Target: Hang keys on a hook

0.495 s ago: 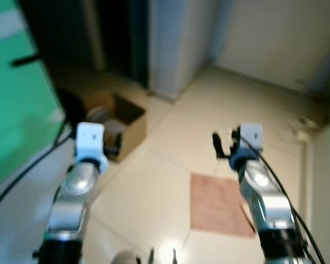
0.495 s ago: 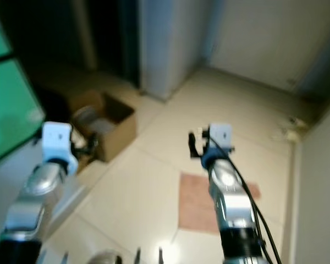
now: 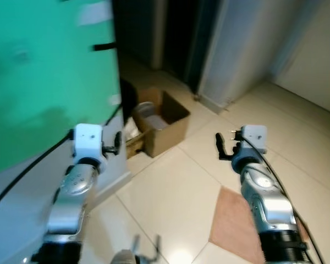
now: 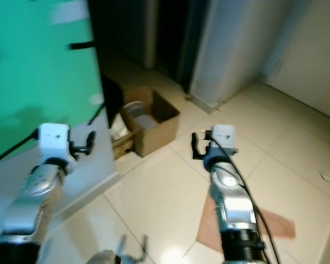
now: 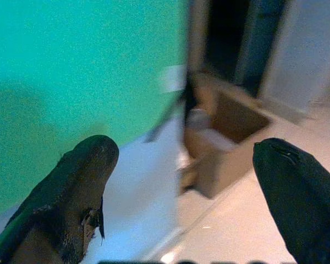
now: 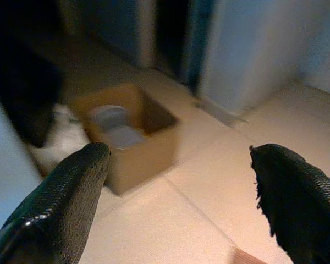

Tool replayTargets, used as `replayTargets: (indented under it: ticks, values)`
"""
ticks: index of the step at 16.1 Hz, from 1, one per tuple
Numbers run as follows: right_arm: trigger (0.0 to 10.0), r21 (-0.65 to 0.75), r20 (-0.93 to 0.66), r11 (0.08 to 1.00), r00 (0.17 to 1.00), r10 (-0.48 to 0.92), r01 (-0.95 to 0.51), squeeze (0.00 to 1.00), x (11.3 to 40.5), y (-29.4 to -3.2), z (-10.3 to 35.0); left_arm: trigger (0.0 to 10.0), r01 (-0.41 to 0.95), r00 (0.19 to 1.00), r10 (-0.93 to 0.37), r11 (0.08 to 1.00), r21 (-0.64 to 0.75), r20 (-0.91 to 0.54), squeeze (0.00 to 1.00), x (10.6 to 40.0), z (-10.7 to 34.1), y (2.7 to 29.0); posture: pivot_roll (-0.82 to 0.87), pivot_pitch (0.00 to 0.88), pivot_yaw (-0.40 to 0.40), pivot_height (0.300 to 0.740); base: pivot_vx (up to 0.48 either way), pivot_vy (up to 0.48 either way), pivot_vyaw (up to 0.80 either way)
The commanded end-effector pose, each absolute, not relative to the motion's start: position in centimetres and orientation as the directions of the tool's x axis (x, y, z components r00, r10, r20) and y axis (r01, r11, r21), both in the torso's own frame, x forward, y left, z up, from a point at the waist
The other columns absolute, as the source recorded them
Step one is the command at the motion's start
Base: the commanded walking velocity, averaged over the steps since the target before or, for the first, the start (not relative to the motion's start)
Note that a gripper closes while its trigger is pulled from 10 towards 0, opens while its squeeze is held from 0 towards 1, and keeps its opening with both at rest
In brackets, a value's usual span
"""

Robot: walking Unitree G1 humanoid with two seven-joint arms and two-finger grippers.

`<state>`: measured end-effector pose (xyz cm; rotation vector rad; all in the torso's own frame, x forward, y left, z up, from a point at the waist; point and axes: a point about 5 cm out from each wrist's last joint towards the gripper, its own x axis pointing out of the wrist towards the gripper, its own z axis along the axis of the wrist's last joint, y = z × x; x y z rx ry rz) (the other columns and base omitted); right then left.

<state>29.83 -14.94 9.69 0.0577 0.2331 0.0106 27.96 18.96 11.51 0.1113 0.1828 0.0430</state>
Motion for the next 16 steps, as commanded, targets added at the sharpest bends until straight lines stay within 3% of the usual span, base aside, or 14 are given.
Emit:
replayTargets:
  ticks: [1, 3, 4, 12, 16]
  values:
    - [10.0, 0.053, -0.239, 0.999, 0.971, 0.009, 0.004, 1.00, 29.82, -15.57, 9.71, 10.0, -0.027, 0.986, 0.045, 0.993, 0.115, -0.159, 0.00, 28.03, 12.04, 18.46, -0.01, 0.000, -0.068, 0.740, 0.000, 0.000, 0.80]
    - [10.0, 0.050, -0.244, 0.999, 0.970, 0.020, -0.008, 1.00, 29.80, -15.41, 9.66, 10.0, -0.047, 0.986, 0.064, 0.993, 0.106, -0.155, 0.03, 27.91, 12.07, 18.66, -0.01, 0.000, -0.071, 0.740, 0.000, 0.000, 0.80]
    - [10.0, 0.048, -0.248, 0.999, 0.968, 0.023, -0.011, 1.00, 29.74, -15.37, 9.60, 10.0, -0.058, 0.985, 0.073, 0.993, 0.101, -0.156, 0.29, 27.83, 12.08, 18.75, -0.01, 0.000, -0.072, 0.740, 0.000, 0.000, 0.80]
    - [10.0, 0.049, -0.263, 0.998, 0.964, 0.042, -0.030, 1.00, 29.80, -15.06, 9.33, 10.0, -0.063, 0.984, 0.077, 0.994, 0.092, -0.159, 0.28, 27.49, 12.12, 18.65, 0.00, 0.000, -0.086, 0.740, 0.000, 0.000, 0.80]
    - [10.0, 0.045, -0.263, 0.998, 0.963, 0.051, -0.040, 1.00, 29.88, -14.87, 9.30, 10.0, -0.061, 0.985, 0.075, 0.994, 0.091, -0.155, 0.29, 27.43, 12.15, 18.75, 0.01, 0.000, -0.090, 0.740, 0.263, 0.000, 0.80]
